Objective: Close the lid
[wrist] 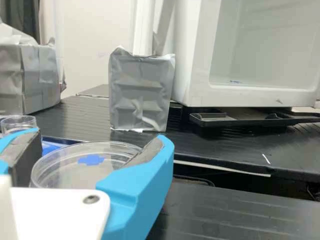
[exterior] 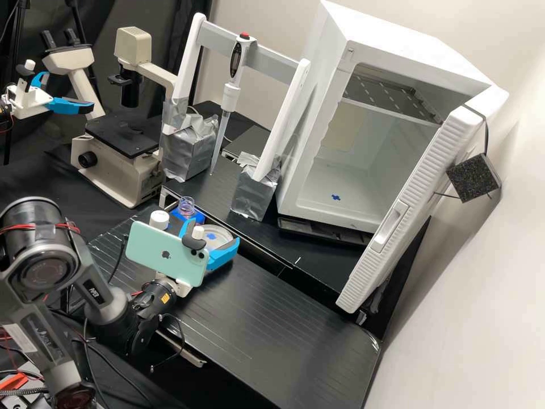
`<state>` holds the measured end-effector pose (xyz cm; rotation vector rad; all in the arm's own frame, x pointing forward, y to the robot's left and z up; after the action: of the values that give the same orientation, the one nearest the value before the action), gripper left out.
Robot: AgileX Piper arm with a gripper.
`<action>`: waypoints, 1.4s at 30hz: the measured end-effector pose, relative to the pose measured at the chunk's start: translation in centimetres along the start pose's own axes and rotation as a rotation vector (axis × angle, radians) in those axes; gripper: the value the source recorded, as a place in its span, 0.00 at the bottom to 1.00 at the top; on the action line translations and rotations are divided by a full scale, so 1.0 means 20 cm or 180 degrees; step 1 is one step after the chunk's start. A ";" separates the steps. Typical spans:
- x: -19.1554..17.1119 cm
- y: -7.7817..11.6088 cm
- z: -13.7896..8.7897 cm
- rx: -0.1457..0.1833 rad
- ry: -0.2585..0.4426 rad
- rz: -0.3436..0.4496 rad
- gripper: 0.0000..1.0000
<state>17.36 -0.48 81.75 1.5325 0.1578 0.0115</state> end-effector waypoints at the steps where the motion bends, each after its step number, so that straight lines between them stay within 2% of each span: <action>1: 0.00 0.00 0.00 0.0005 -0.0011 0.0000 1.00; 10: 0.02 -0.01 0.01 -0.0046 -0.0058 0.0008 1.00; 13: 0.00 0.00 0.01 -0.0101 -0.0053 0.0030 1.00; 17: -0.03 0.04 0.00 -0.0092 -0.0034 0.0081 1.00; 24: -0.10 0.10 -0.08 -0.0052 0.0176 0.0235 1.00; 28: -0.13 0.11 -0.13 -0.0060 0.0324 0.0248 1.00; 31: -0.13 0.12 -0.14 -0.0060 0.0356 0.0272 1.00; 33: -0.13 0.12 -0.16 0.0001 0.0404 0.0325 1.00; 35: -0.10 0.12 -0.19 0.0069 0.0477 0.0522 1.00; 36: -0.09 0.13 -0.20 0.0066 0.0460 0.0697 1.00; 37: -0.07 0.11 -0.23 0.0027 0.0506 0.0756 1.00; 38: -0.07 0.11 -0.25 0.0032 0.0496 0.0855 1.00; 40: -0.06 0.09 -0.27 0.0106 0.0456 0.0969 1.00; 42: -0.06 0.08 -0.28 0.0199 0.0445 0.0980 1.00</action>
<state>15.79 5.02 83.36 1.6062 0.0320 0.3615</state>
